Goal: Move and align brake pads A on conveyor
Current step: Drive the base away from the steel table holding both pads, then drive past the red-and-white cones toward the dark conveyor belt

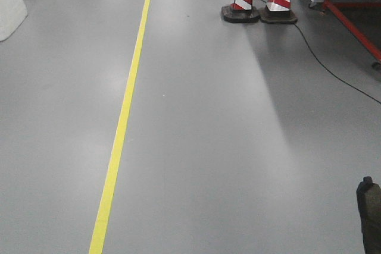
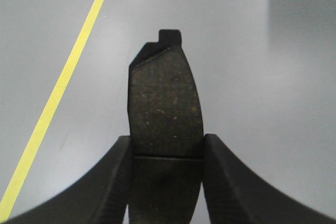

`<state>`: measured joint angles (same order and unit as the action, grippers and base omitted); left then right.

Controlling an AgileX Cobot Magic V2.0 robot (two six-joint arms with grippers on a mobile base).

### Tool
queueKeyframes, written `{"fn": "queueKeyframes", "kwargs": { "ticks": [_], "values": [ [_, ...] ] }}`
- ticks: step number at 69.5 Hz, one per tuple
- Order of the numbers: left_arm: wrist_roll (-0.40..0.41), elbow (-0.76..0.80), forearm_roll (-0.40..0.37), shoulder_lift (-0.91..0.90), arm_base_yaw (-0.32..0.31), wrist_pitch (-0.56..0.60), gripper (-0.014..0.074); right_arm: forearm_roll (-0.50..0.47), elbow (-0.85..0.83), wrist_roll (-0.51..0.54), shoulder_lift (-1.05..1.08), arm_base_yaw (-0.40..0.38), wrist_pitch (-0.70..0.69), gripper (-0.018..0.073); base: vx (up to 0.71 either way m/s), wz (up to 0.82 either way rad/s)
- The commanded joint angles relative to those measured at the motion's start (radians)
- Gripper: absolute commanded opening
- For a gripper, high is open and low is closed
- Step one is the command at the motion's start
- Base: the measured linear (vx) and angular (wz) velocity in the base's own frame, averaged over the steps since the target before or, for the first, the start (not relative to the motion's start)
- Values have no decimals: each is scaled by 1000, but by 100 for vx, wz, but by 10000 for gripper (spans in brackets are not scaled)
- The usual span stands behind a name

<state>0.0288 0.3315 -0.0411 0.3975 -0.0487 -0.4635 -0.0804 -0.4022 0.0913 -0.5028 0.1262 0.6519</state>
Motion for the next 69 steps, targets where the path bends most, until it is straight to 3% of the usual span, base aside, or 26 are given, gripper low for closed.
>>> {"fn": "queueKeyframes", "kwargs": {
  "ticks": [1,69],
  "values": [
    [0,28,-4,6,-5,96,146,0,-28,7,-4,0,-80,79,50,11],
    [0,28,-4,6,-5,96,146,0,-28,7,-4,0,-81,79,53,7]
  ]
}}
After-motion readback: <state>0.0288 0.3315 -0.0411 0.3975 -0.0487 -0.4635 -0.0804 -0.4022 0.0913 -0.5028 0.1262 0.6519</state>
